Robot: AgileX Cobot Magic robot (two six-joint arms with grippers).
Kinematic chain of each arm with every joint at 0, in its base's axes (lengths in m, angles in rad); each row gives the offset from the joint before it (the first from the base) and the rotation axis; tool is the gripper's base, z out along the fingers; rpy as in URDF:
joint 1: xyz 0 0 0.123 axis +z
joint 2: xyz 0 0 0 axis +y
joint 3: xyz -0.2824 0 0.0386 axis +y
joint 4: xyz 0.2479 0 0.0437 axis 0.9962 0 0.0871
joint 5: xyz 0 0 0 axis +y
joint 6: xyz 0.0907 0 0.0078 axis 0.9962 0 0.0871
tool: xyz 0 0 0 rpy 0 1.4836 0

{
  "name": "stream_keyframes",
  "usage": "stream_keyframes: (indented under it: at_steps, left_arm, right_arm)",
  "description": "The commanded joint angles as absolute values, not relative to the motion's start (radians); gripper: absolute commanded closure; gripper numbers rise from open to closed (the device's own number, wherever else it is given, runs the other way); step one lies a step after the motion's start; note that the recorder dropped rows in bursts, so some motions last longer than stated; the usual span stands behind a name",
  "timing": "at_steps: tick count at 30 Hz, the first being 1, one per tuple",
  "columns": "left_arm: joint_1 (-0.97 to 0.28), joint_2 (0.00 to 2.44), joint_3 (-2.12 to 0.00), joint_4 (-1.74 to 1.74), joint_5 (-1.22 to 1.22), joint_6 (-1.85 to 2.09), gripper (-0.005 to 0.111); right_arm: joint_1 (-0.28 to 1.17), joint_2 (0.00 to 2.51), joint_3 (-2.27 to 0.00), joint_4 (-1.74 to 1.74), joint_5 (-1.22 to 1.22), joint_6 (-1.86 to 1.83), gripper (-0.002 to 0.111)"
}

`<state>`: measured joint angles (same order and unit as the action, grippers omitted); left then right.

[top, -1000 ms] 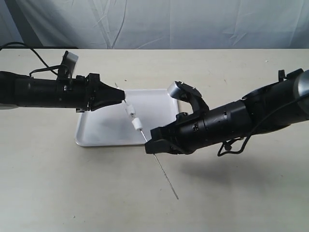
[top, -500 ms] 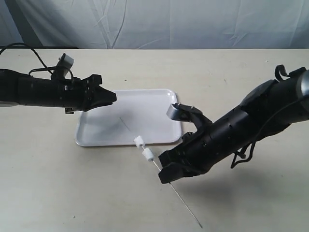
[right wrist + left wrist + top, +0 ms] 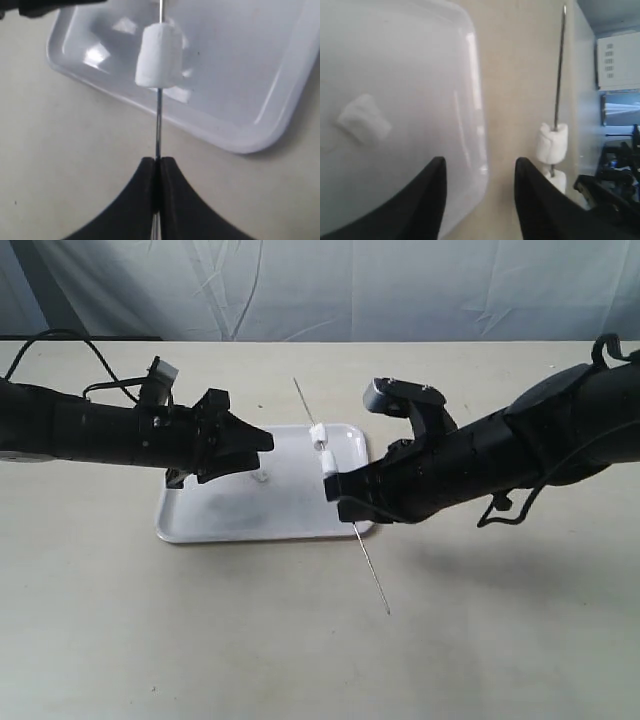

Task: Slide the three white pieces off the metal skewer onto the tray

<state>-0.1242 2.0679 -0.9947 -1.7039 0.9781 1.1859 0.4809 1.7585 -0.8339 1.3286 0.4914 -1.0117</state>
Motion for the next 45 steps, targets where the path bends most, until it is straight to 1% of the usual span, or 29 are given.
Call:
stream_keyframes:
  at_steps: [1,8,15,24,26,28,30,32,37,45]
  left_arm:
    - [-0.157,2.071,-0.995,-1.744,1.067,1.188,0.065]
    - [-0.163,2.071,-0.995,-1.744,1.121,1.210,0.065]
    - [-0.163,2.071,-0.995,-1.744,1.075,1.210,0.065]
    - [-0.163,2.071,-0.995,-1.744,1.046,1.211,0.065]
    - [-0.163,2.071,-0.995,-1.744,1.046,1.211,0.069]
    - [-0.163,2.071,-0.995,-1.744,1.046,1.213,0.076]
    - [-0.163,2.071,-0.995,-1.744,1.046,1.215,0.079]
    - [-0.163,2.071,-0.995,-1.744,1.046,1.225,0.078]
    - [-0.161,2.071,-0.995,-1.744,1.048,1.234,0.068]
    - [-0.161,2.071,-0.995,-1.744,1.051,1.234,0.075]
  right_arm:
    - [0.480,1.773,-0.893,1.369,0.503,-1.019,0.109]
    - [0.480,1.841,-0.932,1.388,0.553,-1.019,0.109]
    - [0.480,1.881,-0.932,1.397,0.637,-1.022,0.109]
    - [0.552,1.880,-0.932,1.422,0.612,-1.068,0.109]
    - [0.559,1.880,-0.932,1.422,0.593,-1.068,0.109]
    - [0.559,1.880,-0.932,1.419,0.579,-1.068,0.109]
    - [0.559,1.880,-0.932,1.416,0.559,-1.068,0.109]
    - [0.559,1.880,-0.932,1.416,0.538,-1.068,0.109]
    - [0.559,1.880,-0.932,1.416,0.517,-1.068,0.109]
    - [0.559,1.880,-0.932,1.418,0.491,-1.068,0.109]
